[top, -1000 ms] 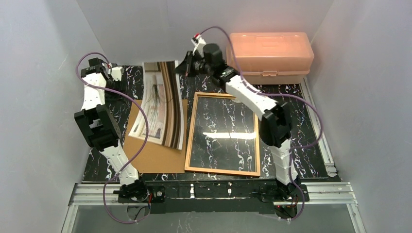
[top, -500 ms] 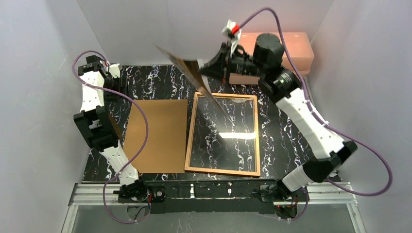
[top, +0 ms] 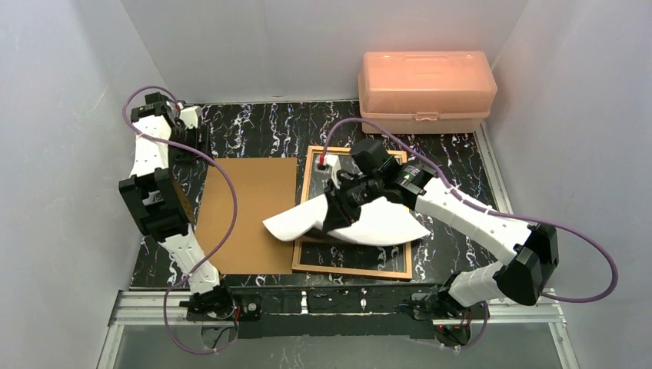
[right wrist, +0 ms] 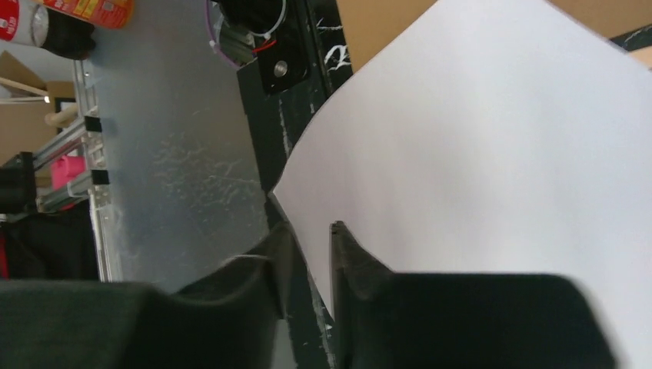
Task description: Put the photo into the frame
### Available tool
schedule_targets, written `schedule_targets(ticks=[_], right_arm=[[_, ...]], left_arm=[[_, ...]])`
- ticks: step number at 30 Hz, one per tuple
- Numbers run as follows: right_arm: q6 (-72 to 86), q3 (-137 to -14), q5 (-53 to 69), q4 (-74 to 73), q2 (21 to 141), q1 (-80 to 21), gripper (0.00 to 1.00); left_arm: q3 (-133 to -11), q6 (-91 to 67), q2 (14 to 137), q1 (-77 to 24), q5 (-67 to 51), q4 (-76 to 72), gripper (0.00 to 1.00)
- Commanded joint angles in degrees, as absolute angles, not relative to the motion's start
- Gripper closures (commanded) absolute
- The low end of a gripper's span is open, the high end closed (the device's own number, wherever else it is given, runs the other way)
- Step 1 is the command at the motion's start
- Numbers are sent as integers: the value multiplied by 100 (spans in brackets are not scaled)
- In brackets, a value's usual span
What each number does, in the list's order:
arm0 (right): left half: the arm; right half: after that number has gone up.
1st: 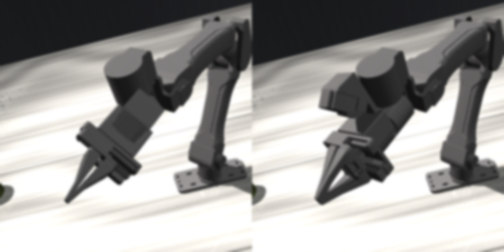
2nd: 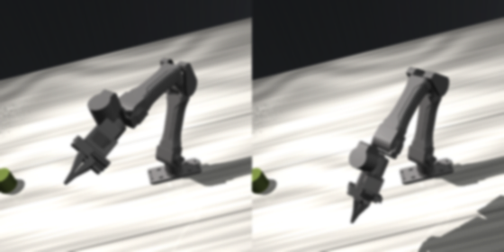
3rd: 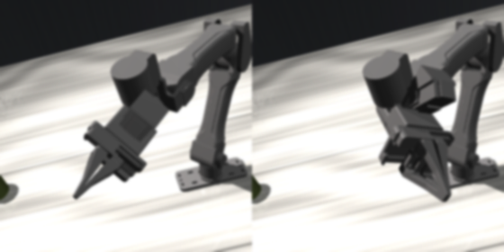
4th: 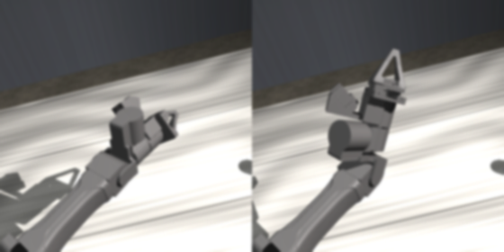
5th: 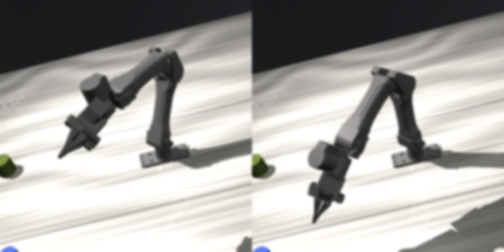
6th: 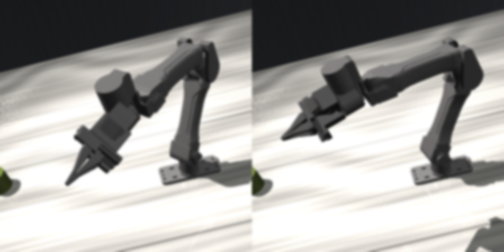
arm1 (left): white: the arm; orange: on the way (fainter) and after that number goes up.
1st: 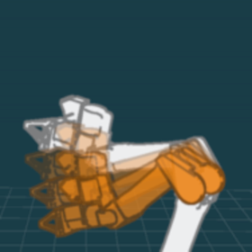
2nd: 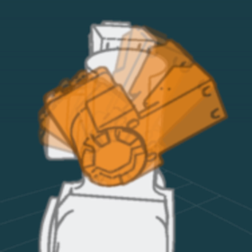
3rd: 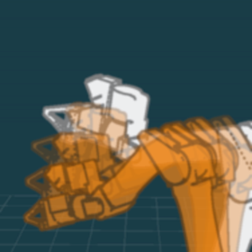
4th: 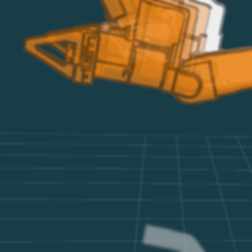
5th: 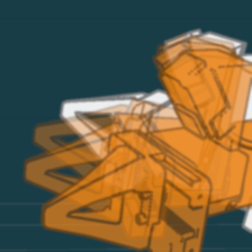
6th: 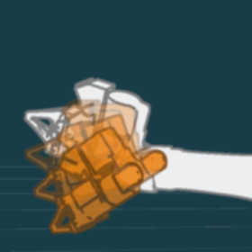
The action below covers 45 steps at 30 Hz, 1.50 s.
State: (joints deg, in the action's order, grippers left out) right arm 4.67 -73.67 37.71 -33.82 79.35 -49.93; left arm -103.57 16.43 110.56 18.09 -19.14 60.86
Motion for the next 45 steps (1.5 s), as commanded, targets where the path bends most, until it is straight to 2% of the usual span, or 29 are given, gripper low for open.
schedule_targets(ticks=[1, 6, 7, 8, 10, 13, 17, 21, 27, 40, 45], right_arm=[[405, -7293, 3458, -3662, 7910, -5353, 58], [717, -6864, 2896, -3918, 7704, -5519, 44], [844, -6771, 2634, -3956, 7622, -5523, 38], [1067, -6695, 2223, -4019, 7537, -5513, 32], [1715, -6471, 1111, -4064, 7365, -5502, 29], [3207, -5992, -189, -4097, 7023, -5343, 11], [4138, -5180, -337, -3781, 6443, -4596, 2], [4589, -4654, -354, -4075, 6046, -3429, 1], [5088, -4185, -521, -4102, 5507, -2508, 1], [5497, -3083, -202, -4102, 5034, -1589, 1], [5438, -2395, 419, -3000, 5088, -1329, 1]], left_arm=[[-10153, 1674, 10471, 1585, -2153, 6214, 40], [-9717, 1931, 10199, 1022, -2268, 6214, 39], [-9641, 2031, 10169, 869, -2282, 6214, 39], [-9571, 2112, 10159, 707, -2303, 6214, 39], [-9520, 2221, 10202, 444, -2343, 6214, 39], [-9527, 2287, 10401, 98, -2422, 6216, 39], [-9502, 2333, 10707, -382, -2447, 6192, 39], [-9463, 2316, 11022, -615, -2672, 6196, 39], [-9310, 2321, 11125, -930, -2802, 6190, 39], [-8747, 2467, 11089, -1246, -2833, 6125, 43], [-8699, 2387, 11139, -1327, -2839, 6047, 43]])
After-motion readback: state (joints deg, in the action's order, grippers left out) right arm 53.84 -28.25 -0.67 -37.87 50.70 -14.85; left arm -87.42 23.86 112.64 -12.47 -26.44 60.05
